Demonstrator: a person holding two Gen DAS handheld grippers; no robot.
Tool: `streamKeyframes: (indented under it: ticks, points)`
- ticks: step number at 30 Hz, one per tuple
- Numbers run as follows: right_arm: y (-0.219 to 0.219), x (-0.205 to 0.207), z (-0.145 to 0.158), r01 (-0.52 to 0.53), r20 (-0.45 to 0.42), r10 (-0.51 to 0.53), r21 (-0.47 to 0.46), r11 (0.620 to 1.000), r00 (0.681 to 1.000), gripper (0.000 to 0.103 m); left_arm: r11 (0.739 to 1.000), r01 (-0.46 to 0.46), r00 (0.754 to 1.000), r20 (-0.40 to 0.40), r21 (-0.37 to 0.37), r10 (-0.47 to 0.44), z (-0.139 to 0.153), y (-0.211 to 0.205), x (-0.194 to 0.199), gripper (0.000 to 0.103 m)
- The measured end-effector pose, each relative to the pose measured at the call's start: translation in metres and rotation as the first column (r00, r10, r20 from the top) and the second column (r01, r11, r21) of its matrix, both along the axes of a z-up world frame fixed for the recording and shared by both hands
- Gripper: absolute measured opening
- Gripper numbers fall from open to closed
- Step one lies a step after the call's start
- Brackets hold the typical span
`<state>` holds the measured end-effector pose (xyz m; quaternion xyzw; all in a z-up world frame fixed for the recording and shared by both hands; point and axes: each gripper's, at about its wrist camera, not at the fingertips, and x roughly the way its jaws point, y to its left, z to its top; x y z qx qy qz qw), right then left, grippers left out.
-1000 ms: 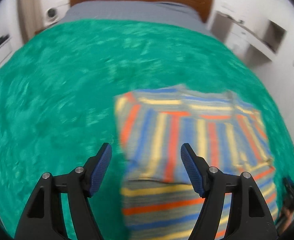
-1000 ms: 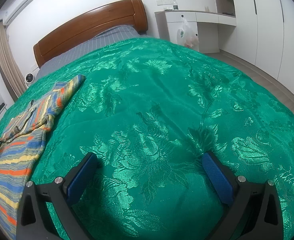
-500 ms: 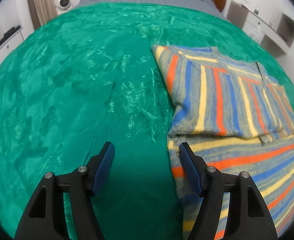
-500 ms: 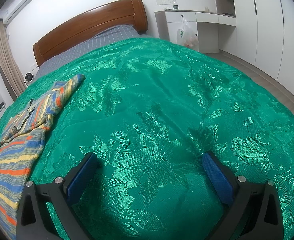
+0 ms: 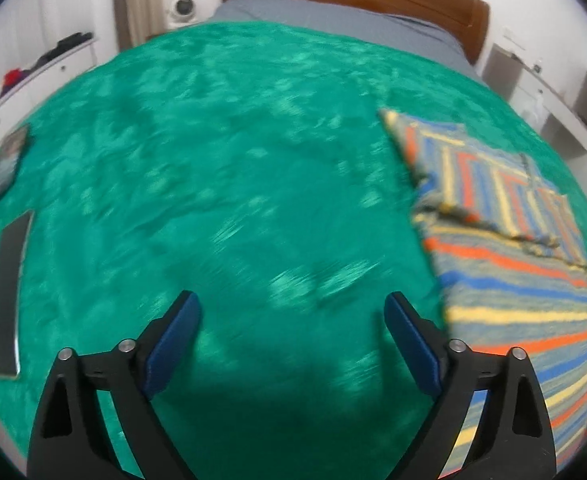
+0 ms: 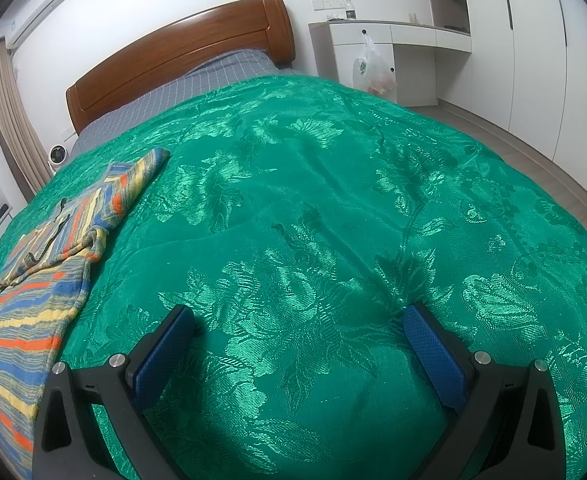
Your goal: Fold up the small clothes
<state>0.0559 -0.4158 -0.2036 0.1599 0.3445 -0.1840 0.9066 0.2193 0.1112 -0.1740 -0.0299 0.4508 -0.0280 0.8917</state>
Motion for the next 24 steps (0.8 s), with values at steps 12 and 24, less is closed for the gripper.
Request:
streamKeyframes:
  ticks: [12,24]
  points:
    - [0.003,0.004,0.000,0.004,-0.035,-0.005,-0.025,1.000,0.999,0.103,0.996,0.016,1.000,-0.019,0.085,-0.014,-0.032,0.007,-0.005,0.103]
    - [0.016,0.007,0.003,0.015,-0.140,-0.031,-0.117,0.993,0.990,0.103,0.994,0.022,1.000,-0.022,0.109,-0.020,-0.031,0.003,-0.016,0.103]
